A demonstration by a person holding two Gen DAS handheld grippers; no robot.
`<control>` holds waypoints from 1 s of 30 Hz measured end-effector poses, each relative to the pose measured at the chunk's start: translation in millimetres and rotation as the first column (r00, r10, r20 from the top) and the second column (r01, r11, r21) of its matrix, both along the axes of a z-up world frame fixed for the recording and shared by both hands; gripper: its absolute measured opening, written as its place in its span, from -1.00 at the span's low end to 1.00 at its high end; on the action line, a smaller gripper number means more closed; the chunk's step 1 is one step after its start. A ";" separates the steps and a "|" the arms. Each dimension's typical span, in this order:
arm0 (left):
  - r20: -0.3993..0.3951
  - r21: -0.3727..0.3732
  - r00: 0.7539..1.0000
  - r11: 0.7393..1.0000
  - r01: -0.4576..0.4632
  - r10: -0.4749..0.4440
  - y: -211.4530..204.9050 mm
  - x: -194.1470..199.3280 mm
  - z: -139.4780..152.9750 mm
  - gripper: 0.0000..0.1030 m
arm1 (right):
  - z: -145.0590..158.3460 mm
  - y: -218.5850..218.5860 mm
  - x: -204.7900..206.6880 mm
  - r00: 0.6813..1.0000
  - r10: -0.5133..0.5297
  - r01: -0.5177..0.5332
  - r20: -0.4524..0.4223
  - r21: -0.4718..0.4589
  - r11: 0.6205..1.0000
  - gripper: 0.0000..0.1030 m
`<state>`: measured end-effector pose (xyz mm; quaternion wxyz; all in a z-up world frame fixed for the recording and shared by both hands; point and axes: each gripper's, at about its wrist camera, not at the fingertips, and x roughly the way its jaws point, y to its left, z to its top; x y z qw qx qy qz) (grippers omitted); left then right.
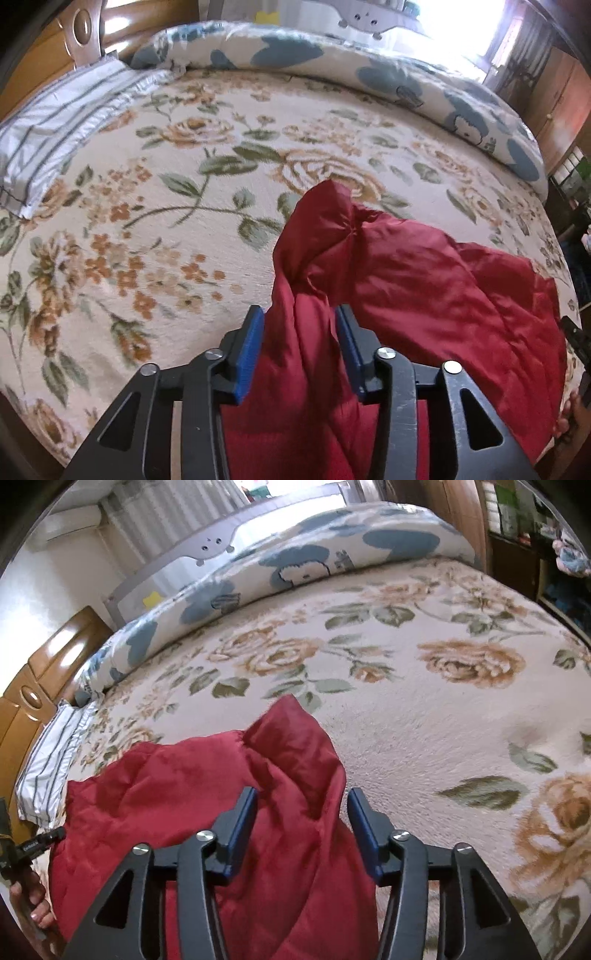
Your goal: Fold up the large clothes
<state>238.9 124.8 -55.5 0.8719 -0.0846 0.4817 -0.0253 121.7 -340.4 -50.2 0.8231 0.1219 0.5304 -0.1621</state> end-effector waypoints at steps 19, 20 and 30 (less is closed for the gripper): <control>0.083 0.014 0.995 0.998 0.059 -0.060 5.1 -149.1 25.9 -0.13 | 31.4 66.0 -109.1 0.992 0.124 -0.125 -0.017 -0.093 0.988 0.14; 0.088 0.018 0.994 0.998 0.062 -0.064 4.0 -156.2 27.4 -0.13 | 32.7 68.2 -113.1 0.992 0.126 -0.127 -0.017 -0.098 0.987 0.14; 0.085 0.019 0.985 0.989 0.146 -0.147 -21.1 -196.5 26.0 -0.12 | 31.4 111.1 -139.3 0.980 0.198 -0.198 -0.011 -0.079 0.977 0.24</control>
